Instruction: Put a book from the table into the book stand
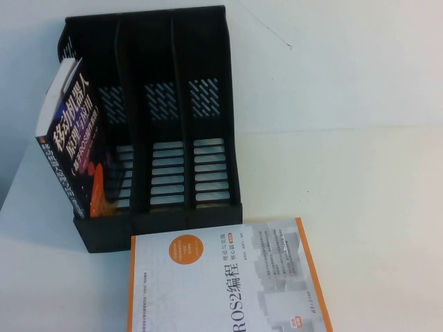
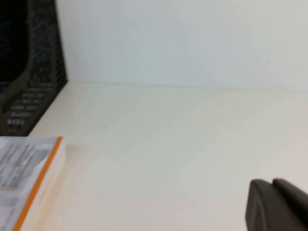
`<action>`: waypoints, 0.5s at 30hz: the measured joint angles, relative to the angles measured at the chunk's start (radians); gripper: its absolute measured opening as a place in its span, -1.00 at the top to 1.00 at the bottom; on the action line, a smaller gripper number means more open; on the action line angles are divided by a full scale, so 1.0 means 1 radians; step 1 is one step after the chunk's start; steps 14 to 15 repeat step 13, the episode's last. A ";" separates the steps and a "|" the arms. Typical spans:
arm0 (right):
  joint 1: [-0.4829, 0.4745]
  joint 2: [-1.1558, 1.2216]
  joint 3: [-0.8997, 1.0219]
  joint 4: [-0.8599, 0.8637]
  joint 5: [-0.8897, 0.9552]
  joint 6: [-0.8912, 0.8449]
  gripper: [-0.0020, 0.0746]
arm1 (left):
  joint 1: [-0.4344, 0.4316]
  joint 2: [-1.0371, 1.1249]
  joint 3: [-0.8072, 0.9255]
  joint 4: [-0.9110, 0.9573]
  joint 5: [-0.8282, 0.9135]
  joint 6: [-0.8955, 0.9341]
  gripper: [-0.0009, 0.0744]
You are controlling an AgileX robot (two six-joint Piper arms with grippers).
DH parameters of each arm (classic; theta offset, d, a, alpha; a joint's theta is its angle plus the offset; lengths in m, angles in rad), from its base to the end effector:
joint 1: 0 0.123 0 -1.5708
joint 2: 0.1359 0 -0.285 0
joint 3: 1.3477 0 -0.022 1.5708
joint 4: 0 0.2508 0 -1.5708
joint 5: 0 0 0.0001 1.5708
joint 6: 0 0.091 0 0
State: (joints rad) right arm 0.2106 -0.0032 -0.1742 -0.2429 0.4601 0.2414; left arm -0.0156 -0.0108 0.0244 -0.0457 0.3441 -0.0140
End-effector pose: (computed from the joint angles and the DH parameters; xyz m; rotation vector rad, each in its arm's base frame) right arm 0.0439 -0.0006 0.2309 -0.0865 1.7520 0.0765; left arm 0.0534 -0.0022 0.1746 -0.0273 1.8412 -0.0650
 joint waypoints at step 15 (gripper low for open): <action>-0.200 -0.007 0.200 0.067 -0.159 -0.007 0.93 | 0.000 0.000 0.000 0.000 0.000 -0.002 0.98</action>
